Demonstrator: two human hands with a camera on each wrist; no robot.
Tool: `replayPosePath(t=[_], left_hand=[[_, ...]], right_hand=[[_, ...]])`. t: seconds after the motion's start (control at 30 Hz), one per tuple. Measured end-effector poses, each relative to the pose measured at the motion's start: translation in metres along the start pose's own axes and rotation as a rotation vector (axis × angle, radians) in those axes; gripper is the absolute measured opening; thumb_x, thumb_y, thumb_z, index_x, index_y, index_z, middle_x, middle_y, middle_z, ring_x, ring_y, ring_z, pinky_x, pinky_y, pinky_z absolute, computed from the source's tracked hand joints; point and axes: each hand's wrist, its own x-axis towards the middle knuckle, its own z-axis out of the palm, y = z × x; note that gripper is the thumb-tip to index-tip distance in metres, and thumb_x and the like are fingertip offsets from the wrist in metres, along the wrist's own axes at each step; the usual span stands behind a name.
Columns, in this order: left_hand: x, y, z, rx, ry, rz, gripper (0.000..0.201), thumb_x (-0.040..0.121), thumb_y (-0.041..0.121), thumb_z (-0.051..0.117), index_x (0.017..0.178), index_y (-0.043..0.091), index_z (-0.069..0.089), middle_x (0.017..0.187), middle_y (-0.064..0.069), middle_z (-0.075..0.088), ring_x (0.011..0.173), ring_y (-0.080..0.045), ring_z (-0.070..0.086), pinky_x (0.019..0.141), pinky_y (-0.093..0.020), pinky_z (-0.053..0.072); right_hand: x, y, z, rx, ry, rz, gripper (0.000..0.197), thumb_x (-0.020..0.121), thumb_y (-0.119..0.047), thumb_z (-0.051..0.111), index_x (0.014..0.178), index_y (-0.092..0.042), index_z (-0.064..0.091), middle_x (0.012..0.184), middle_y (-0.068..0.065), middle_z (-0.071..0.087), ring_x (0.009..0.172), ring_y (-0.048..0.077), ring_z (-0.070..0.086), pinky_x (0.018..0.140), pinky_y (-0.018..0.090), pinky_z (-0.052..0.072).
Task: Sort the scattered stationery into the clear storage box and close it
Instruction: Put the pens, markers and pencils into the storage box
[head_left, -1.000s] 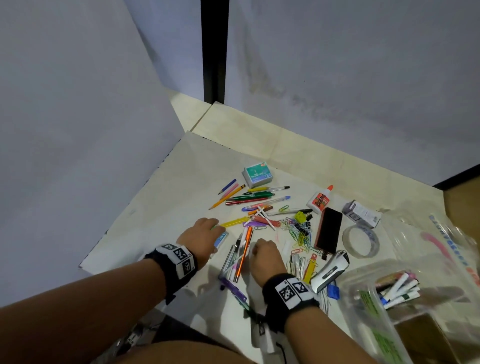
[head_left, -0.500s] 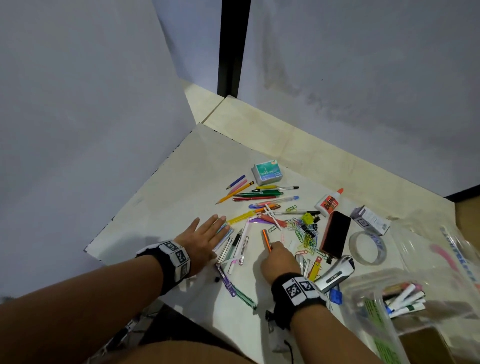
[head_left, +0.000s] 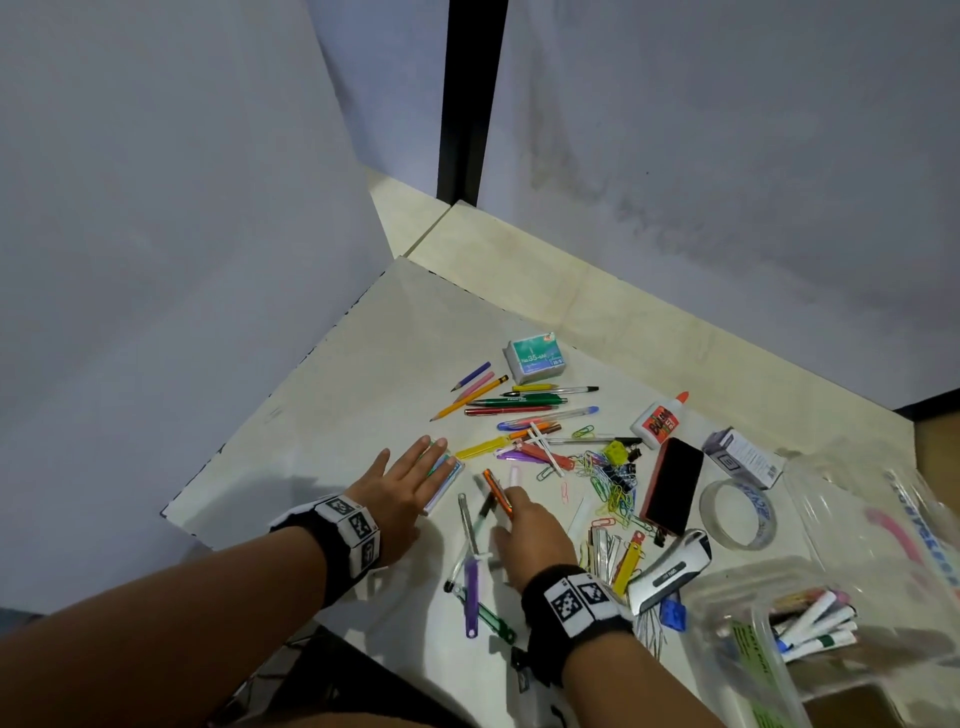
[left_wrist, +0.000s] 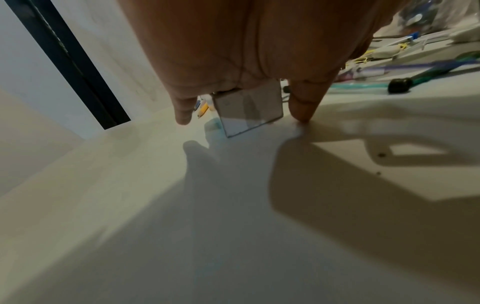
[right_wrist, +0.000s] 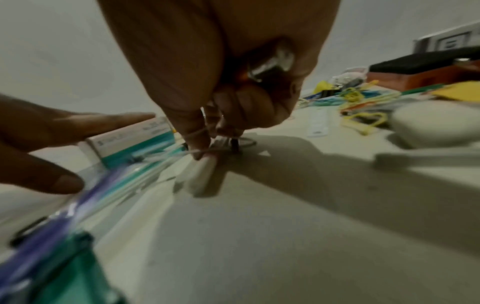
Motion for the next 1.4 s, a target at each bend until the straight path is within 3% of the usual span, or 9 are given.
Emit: replayPosePath(t=[0.33, 0.5, 0.6, 0.77, 0.9, 1.03, 1.1, 1.23, 1.4], left_hand=[[0.002, 0.001, 0.002, -0.021, 0.056, -0.017, 0.102, 0.028, 0.037, 0.084, 0.124, 0.013, 0.061, 0.129, -0.010, 0.061, 0.114, -0.028, 0.063, 0.075, -0.044, 0.057], [0.004, 0.001, -0.001, -0.028, 0.015, -0.008, 0.104, 0.029, 0.037, 0.083, 0.127, 0.013, 0.059, 0.131, -0.009, 0.060, 0.115, -0.028, 0.062, 0.075, -0.044, 0.057], [0.003, 0.000, -0.003, -0.038, 0.019, -0.029, 0.104, 0.029, 0.038, 0.083, 0.127, 0.012, 0.059, 0.131, -0.011, 0.059, 0.116, -0.029, 0.061, 0.075, -0.045, 0.057], [0.002, 0.006, -0.015, -0.049, -0.085, -0.036, 0.088, 0.086, 0.029, 0.053, 0.151, 0.016, -0.006, 0.158, -0.009, -0.013, 0.148, -0.030, -0.005, 0.117, -0.048, 0.015], [0.003, 0.005, -0.016, -0.097, -0.076, -0.032, 0.104, 0.062, 0.041, 0.075, 0.148, 0.014, 0.023, 0.154, -0.015, 0.026, 0.140, -0.035, 0.031, 0.100, -0.054, 0.041], [0.003, 0.002, -0.012, -0.017, -0.035, -0.001, 0.100, 0.077, 0.040, 0.061, 0.150, 0.015, -0.003, 0.159, -0.011, 0.003, 0.147, -0.032, 0.012, 0.110, -0.052, 0.028], [0.003, 0.003, -0.013, -0.053, -0.091, -0.003, 0.113, 0.050, 0.048, 0.075, 0.142, 0.013, 0.019, 0.149, -0.013, 0.039, 0.133, -0.032, 0.044, 0.091, -0.051, 0.048], [0.006, 0.000, -0.004, -0.060, -0.016, 0.010, 0.110, 0.049, 0.045, 0.074, 0.139, 0.016, 0.017, 0.151, -0.010, 0.033, 0.137, -0.025, 0.039, 0.091, -0.049, 0.048], [0.007, 0.003, 0.008, -0.070, 0.010, -0.026, 0.109, 0.025, 0.040, 0.075, 0.127, 0.017, 0.043, 0.128, -0.008, 0.062, 0.112, -0.026, 0.064, 0.075, -0.044, 0.056]], right_hand=[[0.004, 0.026, -0.022, 0.008, 0.156, 0.210, 0.023, 0.090, -0.006, 0.044, 0.113, -0.011, 0.046, 0.105, 0.012, 0.064, 0.095, 0.031, 0.063, 0.077, 0.036, 0.052], [0.004, 0.013, -0.035, 0.009, 0.288, 0.133, 0.025, 0.091, -0.018, 0.044, 0.114, -0.010, 0.051, 0.102, 0.011, 0.065, 0.093, 0.031, 0.063, 0.071, 0.032, 0.049], [0.003, 0.000, -0.032, -0.013, 0.174, 0.108, 0.028, 0.094, -0.031, 0.047, 0.114, -0.011, 0.052, 0.100, 0.009, 0.068, 0.093, 0.028, 0.064, 0.073, 0.031, 0.048], [0.008, -0.004, -0.008, 0.058, -0.010, 0.202, 0.029, 0.088, -0.032, 0.060, 0.108, -0.012, 0.057, 0.105, 0.005, 0.068, 0.097, 0.025, 0.064, 0.082, 0.029, 0.050], [0.011, -0.004, -0.016, 0.064, 0.034, 0.207, 0.026, 0.092, -0.024, 0.048, 0.111, -0.008, 0.057, 0.106, 0.010, 0.066, 0.100, 0.029, 0.062, 0.080, 0.029, 0.046], [0.019, 0.003, -0.041, 0.274, 0.121, 0.221, 0.021, 0.094, -0.028, 0.047, 0.105, -0.010, 0.050, 0.091, 0.006, 0.060, 0.084, 0.025, 0.060, 0.078, 0.034, 0.051], [0.028, 0.010, -0.058, 0.307, 0.171, 0.244, 0.022, 0.094, -0.024, 0.047, 0.108, -0.007, 0.049, 0.094, 0.007, 0.059, 0.084, 0.026, 0.058, 0.077, 0.034, 0.050], [0.050, 0.016, -0.090, 0.089, 0.205, 0.237, 0.029, 0.091, -0.005, 0.044, 0.120, -0.004, 0.044, 0.107, 0.017, 0.058, 0.094, 0.032, 0.057, 0.077, 0.034, 0.045], [0.065, 0.012, -0.103, -0.315, 0.090, 0.073, 0.043, 0.085, 0.004, 0.048, 0.127, -0.007, 0.048, 0.134, 0.015, 0.041, 0.108, 0.033, 0.059, 0.090, 0.037, 0.048]])
